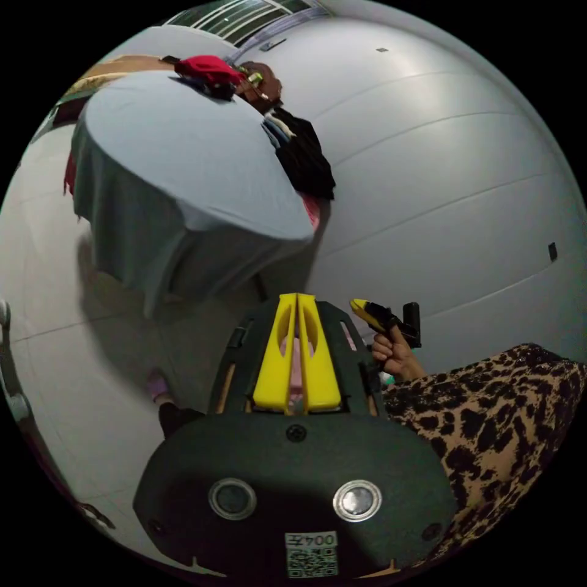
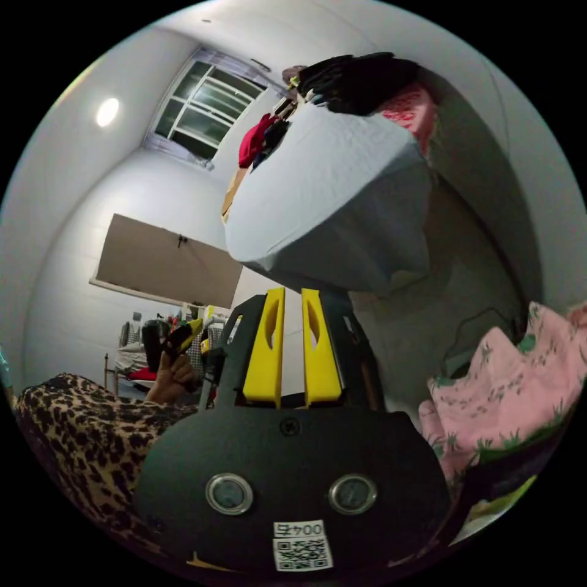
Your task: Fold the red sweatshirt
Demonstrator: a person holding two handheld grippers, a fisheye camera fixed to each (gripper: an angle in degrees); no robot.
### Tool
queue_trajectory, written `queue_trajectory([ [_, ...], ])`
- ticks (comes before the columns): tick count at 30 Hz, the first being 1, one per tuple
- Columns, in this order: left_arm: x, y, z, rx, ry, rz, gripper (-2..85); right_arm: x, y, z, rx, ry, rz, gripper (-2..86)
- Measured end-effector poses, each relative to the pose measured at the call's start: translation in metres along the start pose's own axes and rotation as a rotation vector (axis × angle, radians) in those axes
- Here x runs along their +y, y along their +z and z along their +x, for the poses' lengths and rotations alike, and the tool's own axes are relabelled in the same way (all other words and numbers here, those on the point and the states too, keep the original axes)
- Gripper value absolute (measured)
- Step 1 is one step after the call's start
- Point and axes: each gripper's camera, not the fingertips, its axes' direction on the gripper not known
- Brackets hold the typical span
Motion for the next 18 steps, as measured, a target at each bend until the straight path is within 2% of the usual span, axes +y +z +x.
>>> queue_trajectory([
  [10,-0.114,-0.036,0.017,-0.047,-0.175,0.113,0.9,-0.166,0.099,-0.088,0.202,-0.161,-0.216,11.1],
  [18,-0.267,-0.063,0.064,-0.213,-0.228,0.341,6.1,-0.349,0.158,-0.12,0.342,-0.283,-0.329,13.3],
])
